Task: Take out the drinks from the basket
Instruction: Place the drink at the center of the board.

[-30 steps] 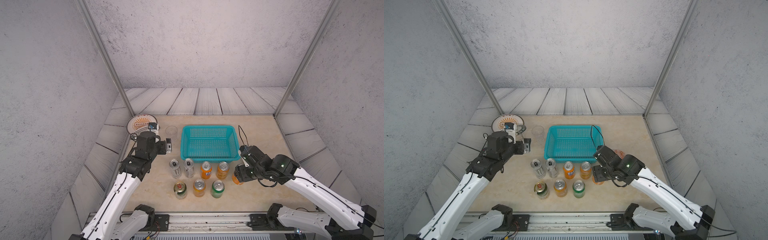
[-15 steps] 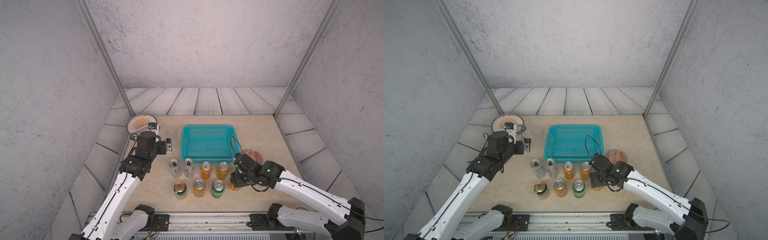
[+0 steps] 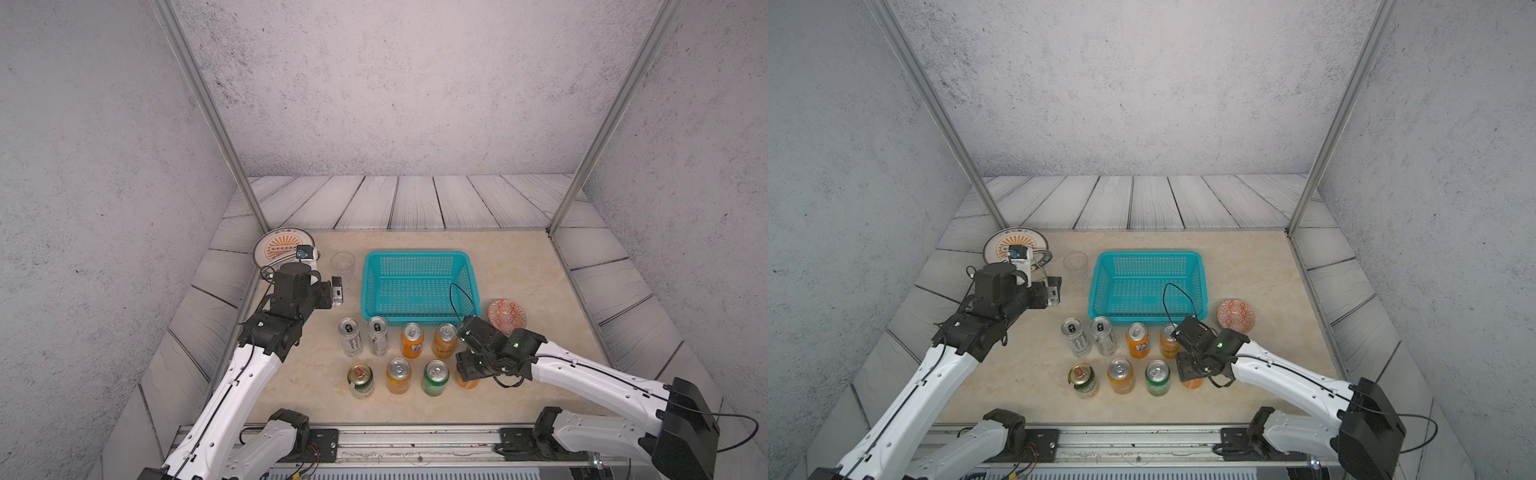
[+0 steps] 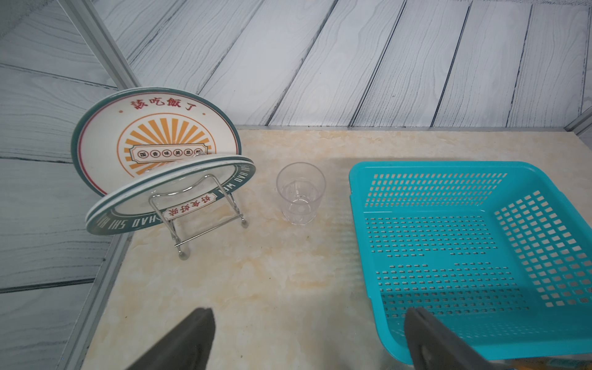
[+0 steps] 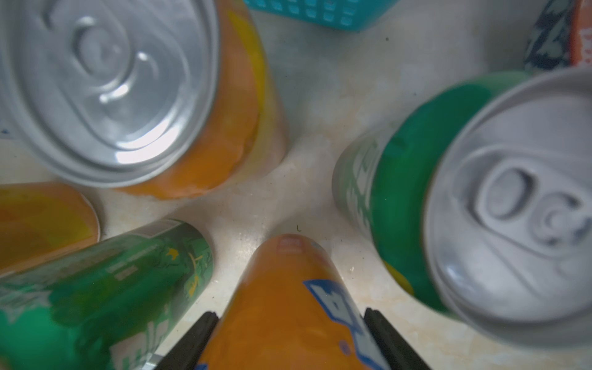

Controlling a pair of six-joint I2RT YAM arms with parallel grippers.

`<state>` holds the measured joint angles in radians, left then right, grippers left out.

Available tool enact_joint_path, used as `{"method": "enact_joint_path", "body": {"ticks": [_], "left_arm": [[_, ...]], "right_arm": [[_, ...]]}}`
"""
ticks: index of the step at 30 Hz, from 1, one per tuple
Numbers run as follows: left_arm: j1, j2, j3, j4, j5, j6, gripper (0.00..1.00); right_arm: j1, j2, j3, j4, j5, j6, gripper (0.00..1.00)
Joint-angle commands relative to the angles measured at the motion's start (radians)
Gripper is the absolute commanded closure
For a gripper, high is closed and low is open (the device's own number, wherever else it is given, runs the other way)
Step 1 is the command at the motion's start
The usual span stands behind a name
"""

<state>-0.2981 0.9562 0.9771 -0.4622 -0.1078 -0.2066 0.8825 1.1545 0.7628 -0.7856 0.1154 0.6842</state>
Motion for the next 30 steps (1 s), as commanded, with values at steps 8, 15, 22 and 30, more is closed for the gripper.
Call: {"method": "enact_joint_path", "body": {"ticks": [8, 15, 22, 30], "left_arm": [[0.011, -0.005, -0.005, 0.009, -0.004, 0.003, 0.01], [0.011, -0.007, -0.006, 0.009, -0.007, 0.002, 0.01], [0.011, -0.007, -0.005, 0.008, -0.006, 0.003, 0.01], [0.012, -0.007, -0.005, 0.008, -0.007, 0.003, 0.01]], "right_arm": [[0.005, 0.024, -0.016, 0.054, 0.027, 0.021, 0.44], [0.006, 0.007, -0.012, 0.024, 0.039, 0.017, 0.42], [0.007, -0.019, 0.024, -0.021, 0.046, 0.005, 0.37], [0.005, -0.052, 0.078, -0.086, 0.068, -0.014, 0.26]]}}
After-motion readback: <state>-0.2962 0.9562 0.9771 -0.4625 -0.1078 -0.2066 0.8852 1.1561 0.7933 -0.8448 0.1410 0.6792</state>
